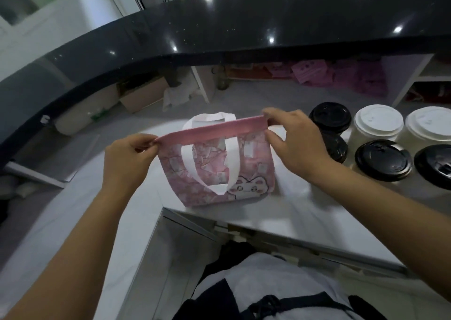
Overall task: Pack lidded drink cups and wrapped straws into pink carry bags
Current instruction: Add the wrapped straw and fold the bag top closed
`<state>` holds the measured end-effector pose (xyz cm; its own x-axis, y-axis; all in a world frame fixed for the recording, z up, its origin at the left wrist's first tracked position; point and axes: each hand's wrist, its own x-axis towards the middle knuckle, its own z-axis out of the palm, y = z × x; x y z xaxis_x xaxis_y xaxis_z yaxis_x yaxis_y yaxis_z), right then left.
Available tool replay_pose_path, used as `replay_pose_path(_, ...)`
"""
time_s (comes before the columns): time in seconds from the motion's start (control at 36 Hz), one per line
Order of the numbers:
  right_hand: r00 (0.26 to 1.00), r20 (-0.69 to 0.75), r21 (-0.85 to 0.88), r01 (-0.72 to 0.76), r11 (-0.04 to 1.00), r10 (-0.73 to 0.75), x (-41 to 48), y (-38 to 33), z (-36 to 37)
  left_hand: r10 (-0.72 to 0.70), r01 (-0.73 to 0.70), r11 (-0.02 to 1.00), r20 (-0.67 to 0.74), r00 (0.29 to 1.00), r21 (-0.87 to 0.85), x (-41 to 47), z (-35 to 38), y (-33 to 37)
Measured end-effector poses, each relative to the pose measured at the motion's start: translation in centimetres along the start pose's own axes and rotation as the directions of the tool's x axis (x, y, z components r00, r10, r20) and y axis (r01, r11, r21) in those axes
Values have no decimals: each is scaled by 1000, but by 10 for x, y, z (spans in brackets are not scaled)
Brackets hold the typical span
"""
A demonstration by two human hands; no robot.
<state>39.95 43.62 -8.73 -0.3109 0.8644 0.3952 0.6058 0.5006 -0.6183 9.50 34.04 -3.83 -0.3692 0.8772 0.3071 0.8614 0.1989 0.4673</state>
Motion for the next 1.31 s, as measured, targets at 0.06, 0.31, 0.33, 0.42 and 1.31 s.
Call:
replay_pose_path(0.06,999,-22,67,-26,997,28,1,-6,7,-9,9,1000,-59,998,3,-17,-2,2)
replay_pose_path(0.31,991,115,241,-88,966,62,-65,-33,54,-127,106,965,-72,989,-241,-71,13,35)
replay_pose_path(0.33,984,162,255,-111,961,70,-73,-34,60,-131,109,955,-64,989,-276,-73,17,38)
replay_pose_path(0.42,956,274,262,-179,948,104,-86,-35,72,-167,141,912,-36,985,-385,-76,24,38)
replay_pose_path(1.31,921,-14,-114,-389,914,390,-89,-94,118,-184,199,832,81,980,-517,-107,43,-66)
